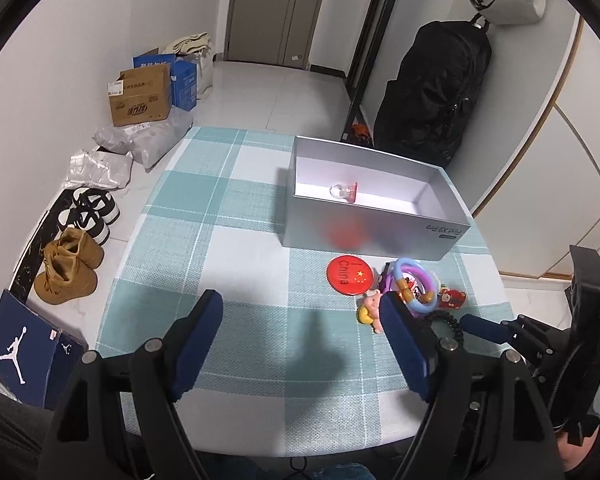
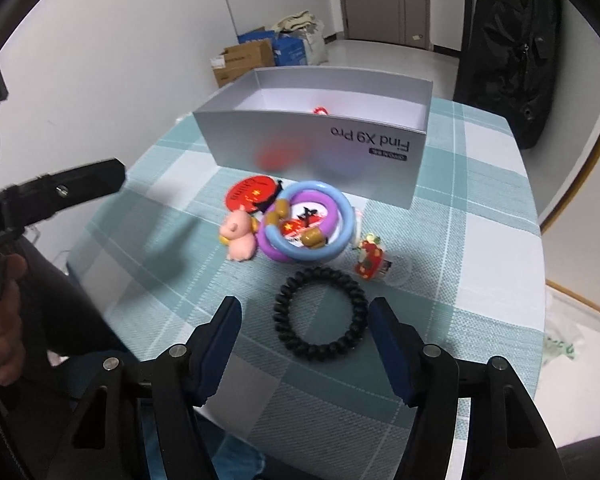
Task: Organize jewelry
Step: 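Grasp the second black coiled bracelet with the right tool while the left tool grasps the pink pig toy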
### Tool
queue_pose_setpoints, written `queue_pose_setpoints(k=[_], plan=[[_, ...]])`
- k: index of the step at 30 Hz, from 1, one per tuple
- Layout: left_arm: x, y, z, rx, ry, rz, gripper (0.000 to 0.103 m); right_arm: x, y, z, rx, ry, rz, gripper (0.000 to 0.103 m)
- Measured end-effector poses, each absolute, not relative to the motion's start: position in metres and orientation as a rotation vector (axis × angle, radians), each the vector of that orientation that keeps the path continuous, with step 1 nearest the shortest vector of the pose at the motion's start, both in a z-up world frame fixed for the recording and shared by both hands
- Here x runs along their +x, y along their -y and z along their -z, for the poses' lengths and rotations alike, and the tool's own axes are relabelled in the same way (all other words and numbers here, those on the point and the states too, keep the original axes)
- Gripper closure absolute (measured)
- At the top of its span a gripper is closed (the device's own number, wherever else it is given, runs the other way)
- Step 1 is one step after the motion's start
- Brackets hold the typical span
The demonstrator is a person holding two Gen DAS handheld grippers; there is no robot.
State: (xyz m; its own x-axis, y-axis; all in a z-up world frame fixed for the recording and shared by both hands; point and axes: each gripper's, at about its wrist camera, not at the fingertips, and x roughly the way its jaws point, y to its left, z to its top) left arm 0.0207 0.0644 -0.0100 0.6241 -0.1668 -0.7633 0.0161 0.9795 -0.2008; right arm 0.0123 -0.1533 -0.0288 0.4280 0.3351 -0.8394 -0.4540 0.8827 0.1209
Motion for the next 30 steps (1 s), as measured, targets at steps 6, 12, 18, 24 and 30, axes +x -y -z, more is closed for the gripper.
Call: queue_pose_setpoints(k=[6,12,18,24,30], plan=[[0.022,-0.064,0.014,-0.18,-0.919,0.099,0.026,0.011,0.144,0.034,-0.213,-1.006,-0.474,0.039],[0.024,-0.063,0.023,-0.173,-0.971,0.107,0.026,-0.001,0.127,0.034,-0.347,-0.958,-0.457,0.056],[0.026,-0.066,0.027,-0.212,-1.0,0.121,0.026,0.005,0.136,0.033,-0.265,-0.993,-0.499,0.065],[0.033,-0.055,0.034,-0.232,-1.046,0.193,0.026,0.011,0.151,0.026,-0.151,-1.002,-0.528,0.066],[0.042,-0.036,0.046,-0.191,-1.096,0.221,0.026,0.014,0.167,0.021,-0.069,-1.011,-0.534,0.067]])
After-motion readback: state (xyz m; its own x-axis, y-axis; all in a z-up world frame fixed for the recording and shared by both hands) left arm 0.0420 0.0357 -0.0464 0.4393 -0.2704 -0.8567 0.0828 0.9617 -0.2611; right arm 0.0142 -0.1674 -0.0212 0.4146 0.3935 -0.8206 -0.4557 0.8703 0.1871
